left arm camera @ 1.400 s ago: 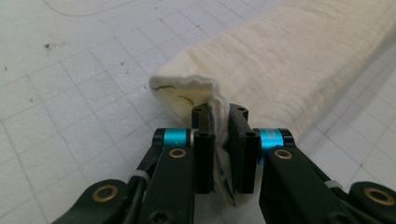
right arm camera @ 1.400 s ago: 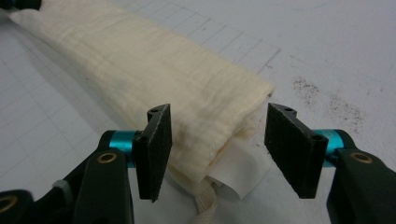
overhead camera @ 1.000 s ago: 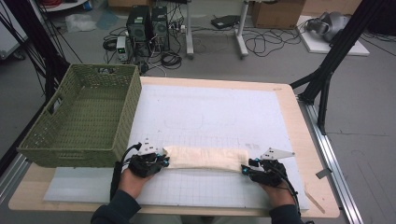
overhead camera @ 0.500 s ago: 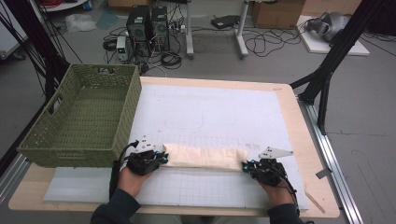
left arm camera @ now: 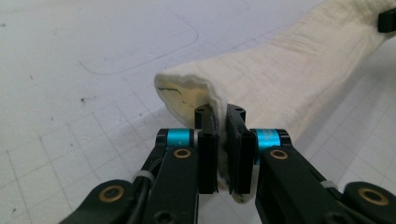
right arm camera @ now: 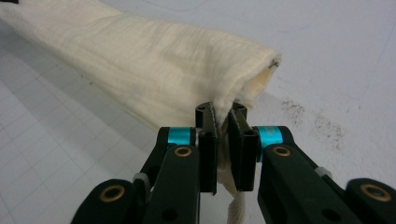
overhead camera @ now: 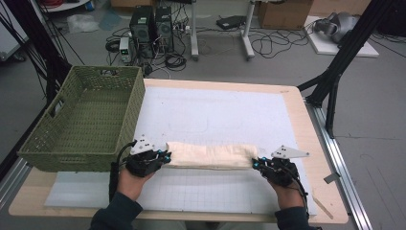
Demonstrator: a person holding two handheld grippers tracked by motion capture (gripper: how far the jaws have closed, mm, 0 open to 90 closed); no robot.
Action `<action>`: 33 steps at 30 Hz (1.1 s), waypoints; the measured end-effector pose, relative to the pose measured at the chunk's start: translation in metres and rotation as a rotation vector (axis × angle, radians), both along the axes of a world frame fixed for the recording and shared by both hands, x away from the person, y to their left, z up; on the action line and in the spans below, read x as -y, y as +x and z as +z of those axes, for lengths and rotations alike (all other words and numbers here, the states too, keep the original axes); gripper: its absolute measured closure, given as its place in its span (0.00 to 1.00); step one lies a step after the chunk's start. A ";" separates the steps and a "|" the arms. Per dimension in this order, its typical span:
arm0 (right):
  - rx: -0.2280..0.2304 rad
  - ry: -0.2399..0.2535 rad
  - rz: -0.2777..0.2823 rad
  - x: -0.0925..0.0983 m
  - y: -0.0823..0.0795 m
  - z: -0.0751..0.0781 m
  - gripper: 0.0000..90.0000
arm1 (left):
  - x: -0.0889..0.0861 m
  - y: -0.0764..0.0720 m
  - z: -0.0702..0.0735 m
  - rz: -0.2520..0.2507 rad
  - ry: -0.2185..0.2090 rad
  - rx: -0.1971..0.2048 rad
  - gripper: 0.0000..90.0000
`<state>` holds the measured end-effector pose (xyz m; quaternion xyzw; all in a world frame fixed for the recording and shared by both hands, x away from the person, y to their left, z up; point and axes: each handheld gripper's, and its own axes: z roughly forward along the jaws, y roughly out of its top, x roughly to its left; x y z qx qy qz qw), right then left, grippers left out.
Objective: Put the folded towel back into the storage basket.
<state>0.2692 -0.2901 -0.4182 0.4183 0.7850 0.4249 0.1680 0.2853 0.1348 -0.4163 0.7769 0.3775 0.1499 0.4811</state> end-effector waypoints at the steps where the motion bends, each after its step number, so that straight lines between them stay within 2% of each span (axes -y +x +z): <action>1: 0.008 -0.002 0.000 0.000 0.000 0.001 0.93 | -0.001 0.000 0.002 0.000 -0.001 0.005 0.93; 8: 0.055 0.005 -0.001 -0.002 0.004 0.015 0.93 | -0.004 -0.002 0.014 0.010 -0.024 0.033 0.93; 13: 0.070 0.022 -0.001 -0.005 0.010 0.026 0.93 | -0.008 -0.004 0.026 0.022 -0.030 0.064 0.93; 16: 0.042 0.036 0.010 -0.009 0.012 0.020 0.93 | -0.010 -0.004 0.024 0.028 -0.020 0.056 0.93; 20: -0.020 0.026 0.014 -0.015 0.016 0.000 0.93 | -0.012 -0.002 0.017 0.037 -0.011 0.041 0.93; 27: -0.063 0.013 0.009 -0.029 0.023 -0.017 0.91 | -0.013 -0.001 0.014 0.045 0.002 0.031 0.93; 29: -0.075 0.019 0.006 -0.031 0.024 -0.020 0.86 | -0.012 -0.001 0.013 0.044 0.011 0.029 0.93; 33: -0.094 0.045 -0.022 -0.033 0.023 -0.022 0.69 | -0.011 -0.001 0.012 0.043 0.014 0.029 0.93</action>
